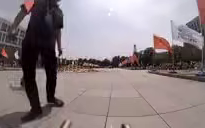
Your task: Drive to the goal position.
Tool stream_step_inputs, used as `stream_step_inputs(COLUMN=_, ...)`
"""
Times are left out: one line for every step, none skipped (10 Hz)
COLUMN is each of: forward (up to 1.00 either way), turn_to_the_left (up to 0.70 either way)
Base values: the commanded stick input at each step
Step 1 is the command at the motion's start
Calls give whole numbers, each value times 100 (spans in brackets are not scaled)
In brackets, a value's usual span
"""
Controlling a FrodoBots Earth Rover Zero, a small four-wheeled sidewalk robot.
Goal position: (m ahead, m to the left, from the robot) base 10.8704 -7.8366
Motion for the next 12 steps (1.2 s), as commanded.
stream_step_inputs(forward=100, turn_to_the_left=-30)
stream_step_inputs(forward=100, turn_to_the_left=-9)
stream_step_inputs(forward=100, turn_to_the_left=0)
stream_step_inputs(forward=100, turn_to_the_left=-12)
stream_step_inputs(forward=100, turn_to_the_left=-25)
stream_step_inputs(forward=100, turn_to_the_left=-11)
stream_step_inputs(forward=100, turn_to_the_left=0)
stream_step_inputs(forward=100, turn_to_the_left=-3)
stream_step_inputs(forward=100, turn_to_the_left=-2)
stream_step_inputs(forward=100, turn_to_the_left=0)
stream_step_inputs(forward=100, turn_to_the_left=0)
stream_step_inputs(forward=100, turn_to_the_left=-9)
